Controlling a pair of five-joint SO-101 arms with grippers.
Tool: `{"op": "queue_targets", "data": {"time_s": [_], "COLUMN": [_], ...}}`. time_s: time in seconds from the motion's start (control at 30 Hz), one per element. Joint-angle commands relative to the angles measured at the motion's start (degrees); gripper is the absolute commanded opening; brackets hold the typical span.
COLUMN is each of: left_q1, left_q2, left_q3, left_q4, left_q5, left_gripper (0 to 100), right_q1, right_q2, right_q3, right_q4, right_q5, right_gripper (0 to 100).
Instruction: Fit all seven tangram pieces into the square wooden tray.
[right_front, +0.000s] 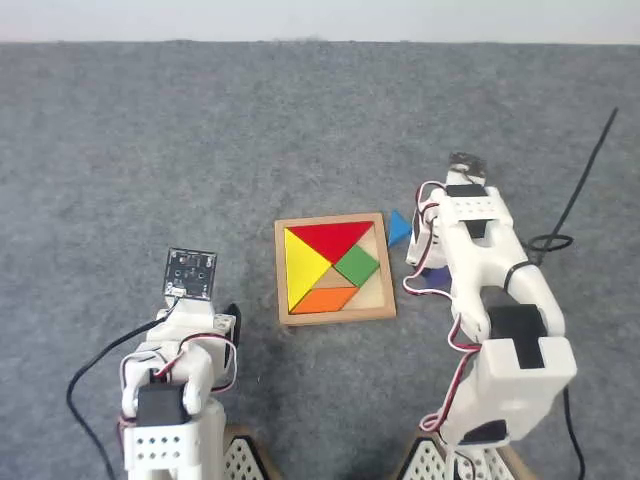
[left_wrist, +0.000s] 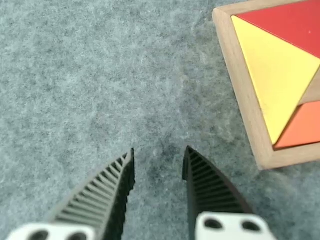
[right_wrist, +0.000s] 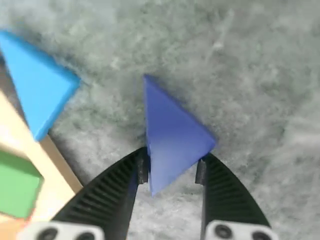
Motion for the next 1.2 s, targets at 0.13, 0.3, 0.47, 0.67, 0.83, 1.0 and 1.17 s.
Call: {"op": "queue_targets", "data": {"time_s": [0.13,0.3,0.47,0.67,0.83,1.0,1.17], "left_q1": [0.09,0.09,0.09,0.09,0.09,0.09,0.09], "left_q2": [-1.58,-1.58,-1.58,-1.58,-1.58,-1.58,-1.58], "left_q3": [-0.48,-0.48,-0.48,-0.48,-0.48,-0.48,-0.48], "left_q4": [0.53,0.53,0.53,0.53,0.53,0.53,0.53], "left_q5": [-0.35,-0.35,-0.35,-0.35,-0.35,-0.35,-0.35], "left_gripper": [15,15,15,15,15,15,15], "right_q1": [1.45,2.68,2.68,2.42,2.07,-1.19,-2.77], "right_q2": [-2.15,-1.8,-1.71,3.21,8.4,7.52,7.34], "right_q3": [-8.0,-14.51,-16.62,-16.62,-16.79,-16.88,-16.88], "right_q4": [9.63,12.09,14.64,14.46,12.35,12.18,11.91], "right_q5": [25.85,28.48,33.05,32.62,28.57,25.58,22.77], "right_gripper": [14.1,14.4,25.1,26.8,27.1,27.1,26.9]}}
